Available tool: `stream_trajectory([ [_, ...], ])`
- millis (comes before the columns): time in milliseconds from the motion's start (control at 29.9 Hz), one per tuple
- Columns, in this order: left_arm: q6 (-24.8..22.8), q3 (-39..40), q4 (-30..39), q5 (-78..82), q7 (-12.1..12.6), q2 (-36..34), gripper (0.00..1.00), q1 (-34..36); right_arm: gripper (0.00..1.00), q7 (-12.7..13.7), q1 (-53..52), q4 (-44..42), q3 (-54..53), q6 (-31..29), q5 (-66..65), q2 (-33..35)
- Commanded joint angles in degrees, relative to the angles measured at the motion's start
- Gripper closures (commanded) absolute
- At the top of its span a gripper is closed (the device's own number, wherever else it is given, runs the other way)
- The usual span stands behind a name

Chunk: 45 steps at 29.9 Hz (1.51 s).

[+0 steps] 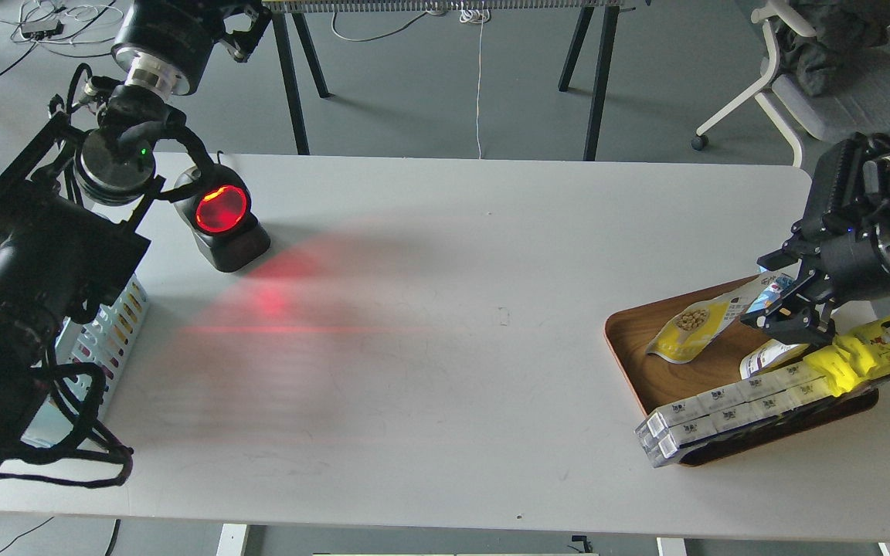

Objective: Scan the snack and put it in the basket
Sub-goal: 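Reach the right gripper down to the yellow snack bag on the tray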

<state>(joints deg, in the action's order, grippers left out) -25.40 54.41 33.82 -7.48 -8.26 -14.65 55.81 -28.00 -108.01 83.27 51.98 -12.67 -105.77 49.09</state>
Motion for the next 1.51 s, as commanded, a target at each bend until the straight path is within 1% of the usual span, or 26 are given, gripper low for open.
stream_trajectory([
  [0,0.0,-0.09,-0.16,0.01,0.0,0.15,0.0,0.0,0.26,0.0,2.62,-1.35,-3.02,0.01,0.13,-1.89],
  [201,-0.09,-0.44,-0.16,0.01,0.0,0.24,0.0,-0.09,0.27,0.0,3.68,-2.41,-3.72,0.1,0.39,-2.51],
  [669,-0.09,-0.62,-0.25,0.01,0.09,0.24,0.0,-0.09,0.27,0.0,-0.36,0.49,-5.04,-0.08,0.66,-3.04],
  [937,-0.18,-0.53,-0.25,0.01,0.09,-0.29,0.0,-0.09,0.27,0.0,2.97,-0.3,-4.6,-0.16,0.48,-4.09],
  [1037,-0.09,-0.53,-0.25,0.01,0.09,-0.29,0.0,-0.09,0.29,0.0,4.73,-1.17,-4.6,-0.16,0.57,-4.09],
  [1138,-0.09,-0.62,-0.25,0.09,0.09,-0.2,0.0,-0.09,0.37,0.0,6.31,-3.19,-4.69,-0.16,0.57,-4.27],
  [1238,-0.09,-0.62,-0.25,0.01,0.09,-0.29,0.0,-0.09,0.48,0.0,6.85,-3.55,-4.69,-0.16,0.57,-4.62],
  [1372,-0.09,-0.62,-0.42,0.01,0.09,-0.29,0.0,-0.09,0.68,0.0,6.67,-3.55,-4.78,-0.08,0.57,-4.88],
  [1472,-0.09,-0.62,-0.42,0.09,0.09,-0.29,0.0,-0.18,0.79,0.0,6.58,-3.72,-4.87,0.01,0.57,-5.67],
])
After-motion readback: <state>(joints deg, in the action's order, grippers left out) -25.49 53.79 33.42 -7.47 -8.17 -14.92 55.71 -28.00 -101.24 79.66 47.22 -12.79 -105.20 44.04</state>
